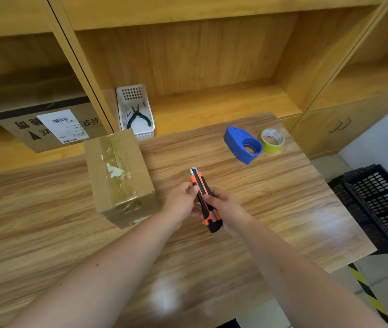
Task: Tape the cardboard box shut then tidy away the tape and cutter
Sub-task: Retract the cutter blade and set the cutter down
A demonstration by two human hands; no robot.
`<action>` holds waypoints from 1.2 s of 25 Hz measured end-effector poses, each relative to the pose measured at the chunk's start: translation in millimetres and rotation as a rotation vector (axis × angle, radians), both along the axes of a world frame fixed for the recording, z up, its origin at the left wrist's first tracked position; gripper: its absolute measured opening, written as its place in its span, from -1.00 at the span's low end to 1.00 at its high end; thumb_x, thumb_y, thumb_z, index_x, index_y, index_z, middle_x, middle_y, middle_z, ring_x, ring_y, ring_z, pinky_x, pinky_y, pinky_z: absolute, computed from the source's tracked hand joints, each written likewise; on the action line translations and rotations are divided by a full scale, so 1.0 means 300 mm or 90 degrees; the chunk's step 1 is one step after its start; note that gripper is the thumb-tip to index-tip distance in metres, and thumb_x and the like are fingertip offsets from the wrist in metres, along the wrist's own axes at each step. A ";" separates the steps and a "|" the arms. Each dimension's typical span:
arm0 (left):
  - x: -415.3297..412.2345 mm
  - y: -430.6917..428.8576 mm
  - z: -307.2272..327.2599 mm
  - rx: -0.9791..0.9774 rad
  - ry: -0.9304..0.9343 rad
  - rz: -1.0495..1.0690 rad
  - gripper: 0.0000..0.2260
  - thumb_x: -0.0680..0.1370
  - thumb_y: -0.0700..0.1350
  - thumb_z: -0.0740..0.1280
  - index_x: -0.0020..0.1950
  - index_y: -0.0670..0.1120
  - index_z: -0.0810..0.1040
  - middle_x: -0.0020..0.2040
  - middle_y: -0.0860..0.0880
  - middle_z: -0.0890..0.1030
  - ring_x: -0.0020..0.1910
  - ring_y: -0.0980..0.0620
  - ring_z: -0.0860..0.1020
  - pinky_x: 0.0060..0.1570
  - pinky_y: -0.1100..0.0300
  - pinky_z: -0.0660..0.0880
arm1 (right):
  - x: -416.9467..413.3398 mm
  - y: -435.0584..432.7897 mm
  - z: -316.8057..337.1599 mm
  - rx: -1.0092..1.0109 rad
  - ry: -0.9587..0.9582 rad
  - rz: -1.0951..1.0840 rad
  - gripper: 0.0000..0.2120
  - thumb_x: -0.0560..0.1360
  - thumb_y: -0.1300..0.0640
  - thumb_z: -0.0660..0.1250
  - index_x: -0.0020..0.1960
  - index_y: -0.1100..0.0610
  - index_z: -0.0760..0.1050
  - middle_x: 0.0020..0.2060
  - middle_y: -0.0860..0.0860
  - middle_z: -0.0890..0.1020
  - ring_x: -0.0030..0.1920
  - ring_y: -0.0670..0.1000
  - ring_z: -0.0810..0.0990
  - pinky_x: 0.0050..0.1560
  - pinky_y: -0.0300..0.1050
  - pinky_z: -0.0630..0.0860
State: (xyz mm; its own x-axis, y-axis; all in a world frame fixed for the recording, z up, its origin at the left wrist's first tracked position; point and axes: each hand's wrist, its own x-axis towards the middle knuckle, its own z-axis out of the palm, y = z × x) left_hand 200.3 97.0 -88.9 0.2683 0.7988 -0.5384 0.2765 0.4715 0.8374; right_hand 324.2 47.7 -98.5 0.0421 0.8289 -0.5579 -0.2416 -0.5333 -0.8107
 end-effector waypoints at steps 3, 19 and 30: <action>0.055 0.074 0.012 0.011 0.022 0.009 -0.84 0.64 -0.11 0.15 0.04 -0.09 0.52 -0.14 -0.11 0.63 -0.31 -0.05 0.62 -0.43 0.22 0.55 | 0.080 0.061 -0.018 0.030 0.071 0.055 -0.68 0.50 0.38 0.20 0.22 0.17 0.45 0.04 0.28 0.57 -0.01 0.32 0.58 -0.15 0.06 0.57; 0.482 0.509 -0.160 -0.021 0.142 0.185 -0.84 0.57 -0.10 0.30 0.12 -0.10 0.53 -0.02 -0.08 0.62 -0.06 -0.13 0.60 -0.10 0.05 0.56 | 0.340 0.415 -0.126 -0.026 -0.545 0.060 -0.68 0.38 0.07 0.37 0.07 0.10 0.37 0.04 0.01 0.41 -0.08 0.02 0.51 -0.14 -0.09 0.46; 0.543 0.595 -0.332 0.028 0.254 0.167 -0.90 0.51 -0.12 0.36 0.00 -0.05 0.58 -0.12 -0.03 0.64 -0.18 -0.04 0.58 -0.14 0.14 0.52 | 0.365 0.488 -0.305 -0.069 -0.562 0.063 -0.62 0.34 0.03 0.44 0.07 0.12 0.40 0.05 0.04 0.43 0.06 0.08 0.48 0.06 0.06 0.54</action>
